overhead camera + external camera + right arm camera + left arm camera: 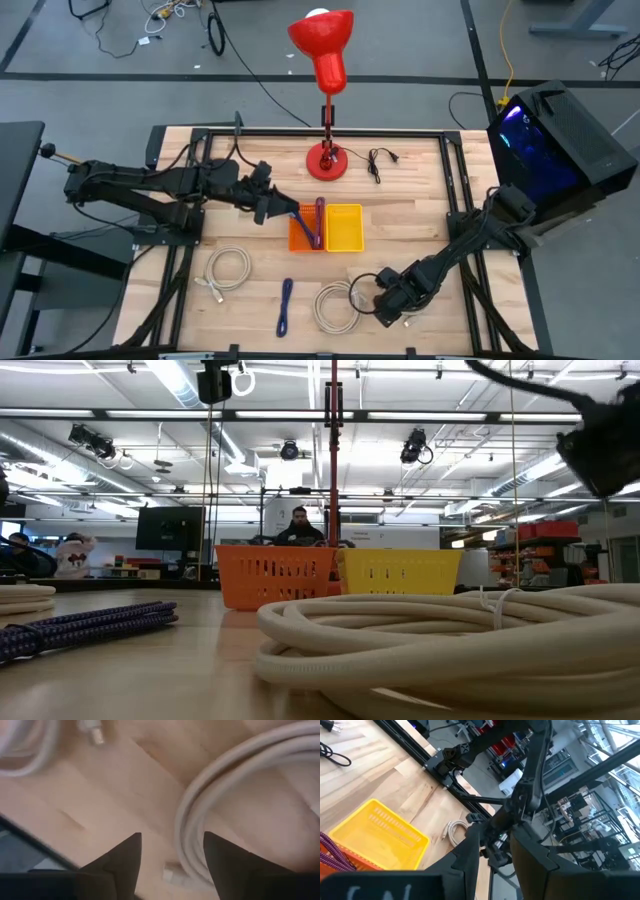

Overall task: Pick & Place USB Port
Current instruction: Put the right brown HDMI cable into the yellow bin

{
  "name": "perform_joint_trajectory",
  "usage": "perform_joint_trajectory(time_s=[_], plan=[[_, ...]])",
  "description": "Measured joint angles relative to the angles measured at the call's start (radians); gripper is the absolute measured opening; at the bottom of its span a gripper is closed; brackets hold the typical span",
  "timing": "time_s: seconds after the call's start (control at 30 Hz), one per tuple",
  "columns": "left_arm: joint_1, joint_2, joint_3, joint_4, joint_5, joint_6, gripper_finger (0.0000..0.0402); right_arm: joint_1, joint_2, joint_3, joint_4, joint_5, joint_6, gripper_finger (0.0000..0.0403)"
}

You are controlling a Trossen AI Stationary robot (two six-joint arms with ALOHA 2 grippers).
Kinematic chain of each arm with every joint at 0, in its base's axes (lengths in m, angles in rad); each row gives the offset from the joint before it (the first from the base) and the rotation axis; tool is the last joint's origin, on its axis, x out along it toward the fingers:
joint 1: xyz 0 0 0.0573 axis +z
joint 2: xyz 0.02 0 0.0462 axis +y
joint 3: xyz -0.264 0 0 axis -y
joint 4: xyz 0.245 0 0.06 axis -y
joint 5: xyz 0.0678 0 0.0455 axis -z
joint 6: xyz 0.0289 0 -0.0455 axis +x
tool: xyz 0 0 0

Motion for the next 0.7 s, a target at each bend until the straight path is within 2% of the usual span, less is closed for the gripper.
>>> perform_joint_trajectory(time_s=[0.2,0.4,0.5,0.63,0.7], plan=[[0.0,0.0,0.0,0.0,0.003,0.001,0.0117,-0.002,0.045,0.0,0.008,-0.019,-0.008,0.0209],[0.0,0.0,0.0,0.001,0.006,0.003,0.0117,-0.011,0.046,0.0,0.065,0.011,0.004,0.0196],[0.0,0.0,0.0,0.002,0.008,0.003,0.0117,-0.011,0.046,0.0,0.062,0.013,0.0,0.0151],[0.0,0.0,0.0,0.002,0.02,0.003,0.0117,-0.011,0.046,0.0,0.04,0.022,-0.001,0.0038],[0.0,0.0,0.0,0.002,0.023,0.003,0.0117,-0.011,0.045,-0.005,0.055,0.028,-0.003,0.002]])
